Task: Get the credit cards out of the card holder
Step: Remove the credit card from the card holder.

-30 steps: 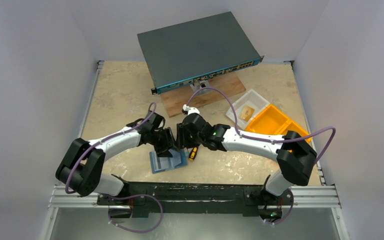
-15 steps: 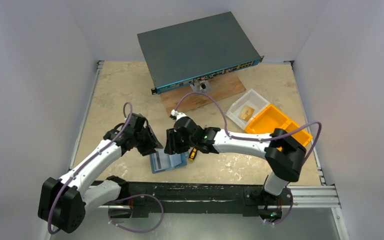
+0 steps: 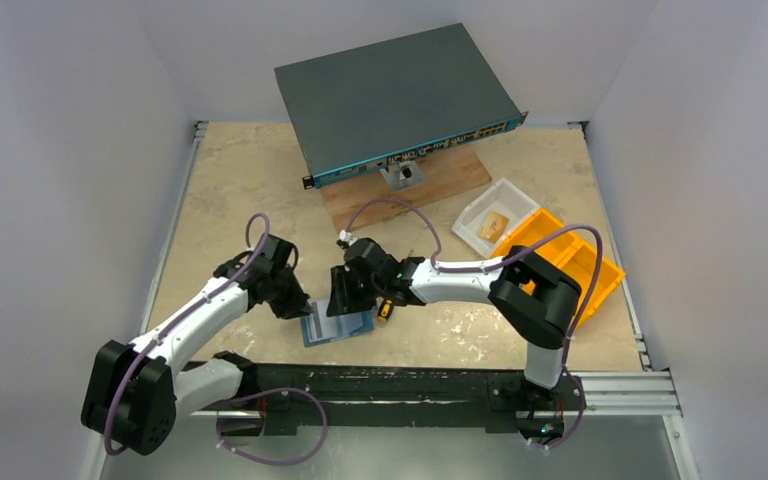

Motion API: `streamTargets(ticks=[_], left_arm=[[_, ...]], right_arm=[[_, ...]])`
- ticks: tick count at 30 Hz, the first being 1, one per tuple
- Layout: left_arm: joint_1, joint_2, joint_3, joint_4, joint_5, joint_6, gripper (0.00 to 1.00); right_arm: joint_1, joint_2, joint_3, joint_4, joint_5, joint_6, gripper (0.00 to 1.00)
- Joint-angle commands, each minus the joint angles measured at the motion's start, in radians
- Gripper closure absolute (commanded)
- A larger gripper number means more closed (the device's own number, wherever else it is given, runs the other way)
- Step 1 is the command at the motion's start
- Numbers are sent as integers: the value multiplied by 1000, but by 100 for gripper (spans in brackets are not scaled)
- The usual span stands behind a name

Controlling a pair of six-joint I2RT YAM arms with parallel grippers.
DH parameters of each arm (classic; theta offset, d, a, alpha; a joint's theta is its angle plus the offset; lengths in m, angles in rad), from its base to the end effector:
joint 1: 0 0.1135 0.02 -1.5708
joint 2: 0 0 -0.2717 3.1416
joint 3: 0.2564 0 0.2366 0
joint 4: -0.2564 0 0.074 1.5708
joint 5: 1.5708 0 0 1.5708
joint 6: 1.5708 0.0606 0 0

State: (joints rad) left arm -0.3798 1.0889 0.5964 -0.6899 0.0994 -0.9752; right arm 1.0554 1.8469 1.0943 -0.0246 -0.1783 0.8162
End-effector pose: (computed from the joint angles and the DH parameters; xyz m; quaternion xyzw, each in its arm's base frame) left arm 0.1603 -0.0705 0.1746 -0.2783 0.9397 -0.1588 0.1196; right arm 0.1865 0.3511 0.1685 -0.1438 0.9080 0.3586 0.1622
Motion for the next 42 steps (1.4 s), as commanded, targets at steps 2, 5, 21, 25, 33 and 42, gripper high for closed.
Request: streamTargets(ticks=[2,5,21,25,33,42], left_arm=[[5,39,-10,50,-13,32,93],[5,69,-14,66,-6,38,97],[-12,156,-40,108,-9,7,100],[-21,176,-42,134,7,-12,100],[-22,154,-46,91,-46,-49,100],[-22,150,-51,74,-66,-67,100]], right_arm=[[-39,8,-51,145,-90,41,64],[-59,26,-83,204,-137,60,64],[-83,150,-94,355,-266,118,64],[-89,155,-102,381,-284,129,64],[-145,148,-186,505,-357,180,65],[-163,178,-219,658,-428,262,74]])
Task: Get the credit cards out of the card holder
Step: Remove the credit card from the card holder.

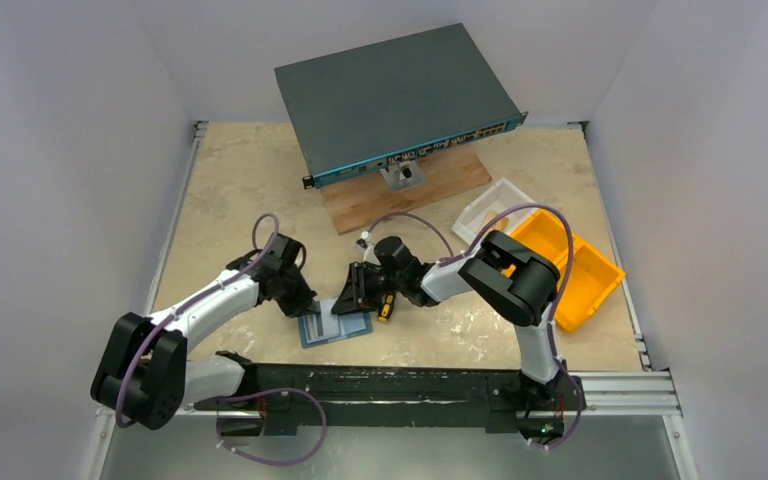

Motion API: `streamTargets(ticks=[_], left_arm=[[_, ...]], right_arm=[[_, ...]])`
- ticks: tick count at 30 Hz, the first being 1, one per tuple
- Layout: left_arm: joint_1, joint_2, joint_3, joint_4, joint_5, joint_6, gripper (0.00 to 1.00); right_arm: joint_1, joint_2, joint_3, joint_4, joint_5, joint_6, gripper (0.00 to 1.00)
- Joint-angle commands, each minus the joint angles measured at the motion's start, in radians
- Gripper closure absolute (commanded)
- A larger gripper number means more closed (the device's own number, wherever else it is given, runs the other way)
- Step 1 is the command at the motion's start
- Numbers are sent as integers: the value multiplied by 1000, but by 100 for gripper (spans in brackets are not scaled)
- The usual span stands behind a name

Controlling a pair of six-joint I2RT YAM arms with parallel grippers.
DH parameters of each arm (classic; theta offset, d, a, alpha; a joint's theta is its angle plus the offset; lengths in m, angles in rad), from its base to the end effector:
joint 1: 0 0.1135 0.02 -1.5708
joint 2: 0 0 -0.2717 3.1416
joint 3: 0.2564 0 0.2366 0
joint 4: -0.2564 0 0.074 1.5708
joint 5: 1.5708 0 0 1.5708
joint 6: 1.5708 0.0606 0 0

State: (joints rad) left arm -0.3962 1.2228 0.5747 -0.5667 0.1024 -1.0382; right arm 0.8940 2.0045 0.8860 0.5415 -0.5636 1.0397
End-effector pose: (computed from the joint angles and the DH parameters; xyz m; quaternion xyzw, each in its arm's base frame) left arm 0.1755 -0.0801 0.1527 -0.3015 0.9356 -0.1542 0.1002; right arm 0.2210 0.3267 0.1121 -0.0707 0.8518 0.5157 0.0588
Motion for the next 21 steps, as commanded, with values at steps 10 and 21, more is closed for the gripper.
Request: streamTargets(ticks=[10,21], left_arm=[[-6,36,-30,-23,-38,3,100],[-6,-56,-18,-99,-92,4,100]], right_arm=[[-1,40,-11,125,-55,68,83],[-9,-7,-23,60,-1,36,100]])
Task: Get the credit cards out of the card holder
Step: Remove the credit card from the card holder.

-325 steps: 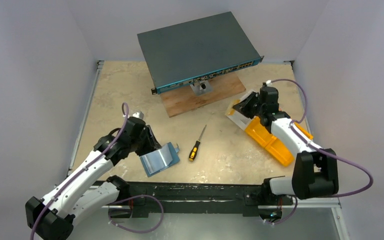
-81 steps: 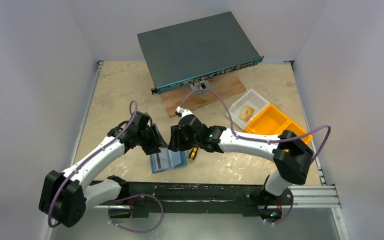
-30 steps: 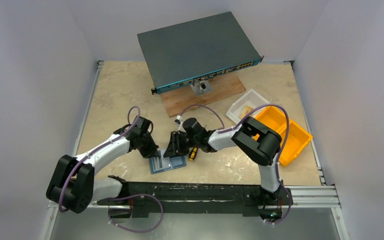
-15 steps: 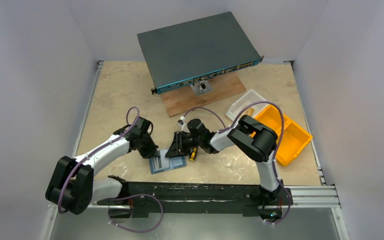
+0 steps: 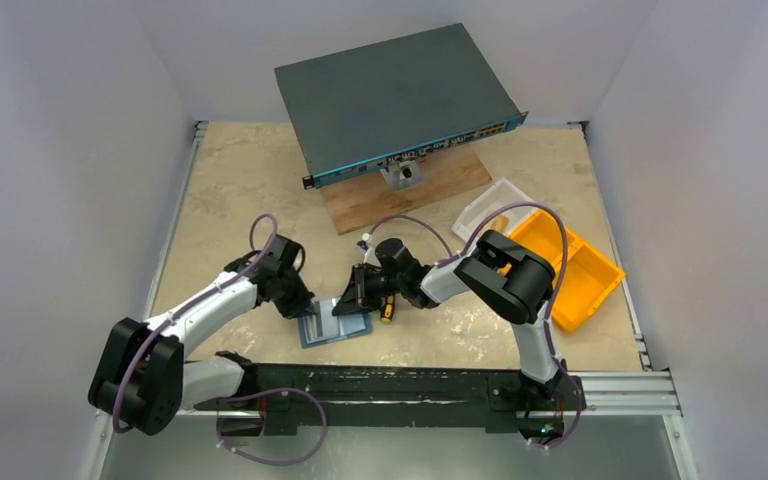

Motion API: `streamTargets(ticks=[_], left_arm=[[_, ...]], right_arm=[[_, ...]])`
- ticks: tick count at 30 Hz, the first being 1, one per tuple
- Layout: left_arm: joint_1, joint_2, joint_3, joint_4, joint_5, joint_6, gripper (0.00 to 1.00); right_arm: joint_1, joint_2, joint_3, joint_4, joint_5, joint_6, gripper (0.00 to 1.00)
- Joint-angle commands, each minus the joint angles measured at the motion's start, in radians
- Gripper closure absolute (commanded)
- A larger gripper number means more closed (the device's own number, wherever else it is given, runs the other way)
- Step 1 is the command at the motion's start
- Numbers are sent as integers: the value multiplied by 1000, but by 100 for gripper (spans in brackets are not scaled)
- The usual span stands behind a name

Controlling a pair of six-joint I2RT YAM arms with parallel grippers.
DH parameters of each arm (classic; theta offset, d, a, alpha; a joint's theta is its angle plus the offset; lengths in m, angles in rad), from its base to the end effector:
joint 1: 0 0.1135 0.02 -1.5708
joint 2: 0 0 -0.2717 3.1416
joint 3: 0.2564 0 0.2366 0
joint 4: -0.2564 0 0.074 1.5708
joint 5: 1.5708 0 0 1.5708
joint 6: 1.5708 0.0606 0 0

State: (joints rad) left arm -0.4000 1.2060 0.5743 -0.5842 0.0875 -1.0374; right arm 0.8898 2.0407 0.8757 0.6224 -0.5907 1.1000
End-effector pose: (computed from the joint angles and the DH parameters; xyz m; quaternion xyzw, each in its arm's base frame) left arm 0.1728 -0.0788 0.1546 -0.3008 0.9363 -0.1485 0.1044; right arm 0.2224 0.3281 0.1050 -0.0549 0.8435 0.5326 0.0436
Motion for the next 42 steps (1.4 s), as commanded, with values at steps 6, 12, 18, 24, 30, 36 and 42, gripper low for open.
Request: streamTargets(ticks=[6,12,18,24,30,36,42], left_arm=[[-1,-72,-17,-94,-83,21,100],[-2,-34,-18,-54,-49,35,100],[-2,-60,-15,-43,-32,38,100],[-2,-55,-8,-48,-32,45,100],[-2,-46,-16,-44,-29,41,100],[-2,-47,-13,-47,-27,41,100],[-2,-103,15,-59,-7,72,100]], right_arm=[[-5,-67,3,-95,80,-62,100],[-4,-68,19,-131,98,-84,100],[-5,-68,18,-136,102,-88,96],[-5,-70,17,-114,88,-77,81],[-5,-71,8,-88,78,-58,89],[-4,-88,6,-99,92,-65,98],[-4,-106,14,-155,129,-97,100]])
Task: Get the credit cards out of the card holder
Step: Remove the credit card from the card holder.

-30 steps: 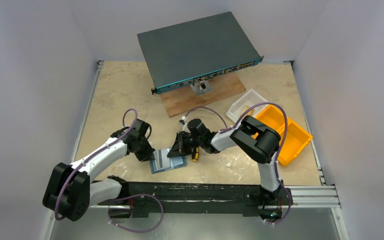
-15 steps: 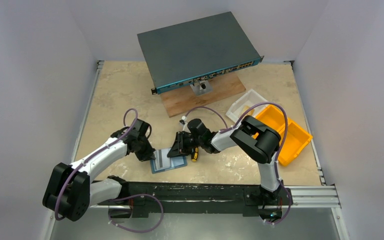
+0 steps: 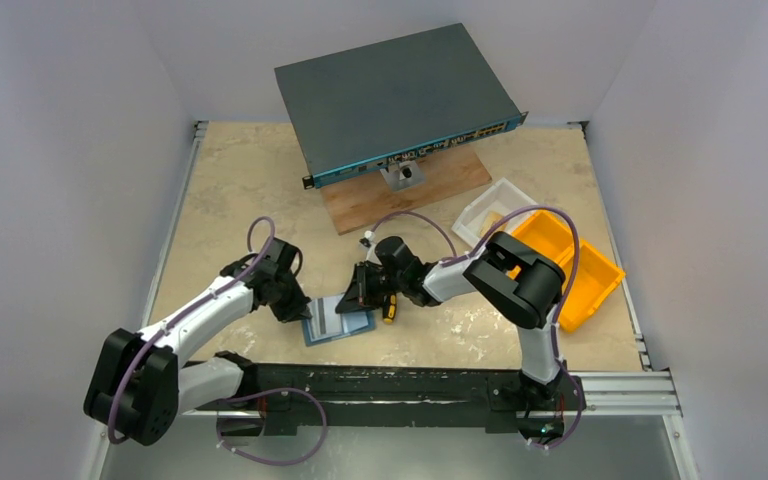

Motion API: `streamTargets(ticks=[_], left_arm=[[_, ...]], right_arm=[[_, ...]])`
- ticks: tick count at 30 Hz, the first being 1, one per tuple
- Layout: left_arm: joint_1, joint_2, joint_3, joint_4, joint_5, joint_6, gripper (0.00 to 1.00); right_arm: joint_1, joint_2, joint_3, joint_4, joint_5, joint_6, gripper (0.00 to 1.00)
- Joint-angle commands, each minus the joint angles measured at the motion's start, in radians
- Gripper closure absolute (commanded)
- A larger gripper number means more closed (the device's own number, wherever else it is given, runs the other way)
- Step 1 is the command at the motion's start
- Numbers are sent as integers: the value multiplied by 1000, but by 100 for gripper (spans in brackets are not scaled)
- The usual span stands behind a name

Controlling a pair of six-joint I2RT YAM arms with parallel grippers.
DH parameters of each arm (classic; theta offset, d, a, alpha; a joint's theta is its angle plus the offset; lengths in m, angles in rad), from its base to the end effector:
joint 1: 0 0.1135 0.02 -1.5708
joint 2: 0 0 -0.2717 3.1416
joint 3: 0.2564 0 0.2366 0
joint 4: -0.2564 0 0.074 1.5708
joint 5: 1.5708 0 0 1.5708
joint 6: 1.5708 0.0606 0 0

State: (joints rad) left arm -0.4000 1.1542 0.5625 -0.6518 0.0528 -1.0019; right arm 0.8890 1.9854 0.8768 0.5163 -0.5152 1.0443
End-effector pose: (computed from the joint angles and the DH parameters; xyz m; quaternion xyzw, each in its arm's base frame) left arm 0.1615 -0.0718 0.1567 -0.2883 0.9432 -0.1249 0.1077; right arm 0.2228 0.3219 0.1133 -0.0531 0.8603 0.5018 0.0731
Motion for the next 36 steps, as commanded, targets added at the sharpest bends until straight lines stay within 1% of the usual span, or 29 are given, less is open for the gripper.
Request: streamTargets(ticks=[1,2,6,8,10,11,12,13,15,18,24,28,36], left_arm=[[-2,-64,35,8,35,45,100],[-3,-74,45,5,43,52,99],[-12,-87,63,26,79,84,89],[-15,-66,63,46,99,90,88],[-17,-35,56,76,116,94,89],[-18,-20,47,94,125,92,92],[-19,-5,35,116,134,88,97],[-19,10,24,136,137,83,100],[-19,40,11,150,138,73,100],[-18,61,1,119,88,48,100],[-19,25,-20,33,-27,-11,100],[-19,17,-17,14,-48,-11,100],[-18,82,-27,47,-36,-8,100]], right_arm=[[-4,-53,15,-63,62,-49,100],[-4,-56,16,-75,69,-54,100],[-3,-58,24,-96,80,-66,100],[0,-56,29,-97,80,-67,100],[4,-52,35,-102,82,-69,100],[5,-51,38,-106,83,-71,100],[6,-50,40,-109,85,-72,100],[7,-50,40,-112,86,-73,100],[7,-52,40,-116,89,-75,100],[8,-60,37,-129,97,-85,100],[7,-69,30,-141,95,-93,100],[7,-69,31,-146,100,-96,100],[6,-85,28,-159,104,-101,100]])
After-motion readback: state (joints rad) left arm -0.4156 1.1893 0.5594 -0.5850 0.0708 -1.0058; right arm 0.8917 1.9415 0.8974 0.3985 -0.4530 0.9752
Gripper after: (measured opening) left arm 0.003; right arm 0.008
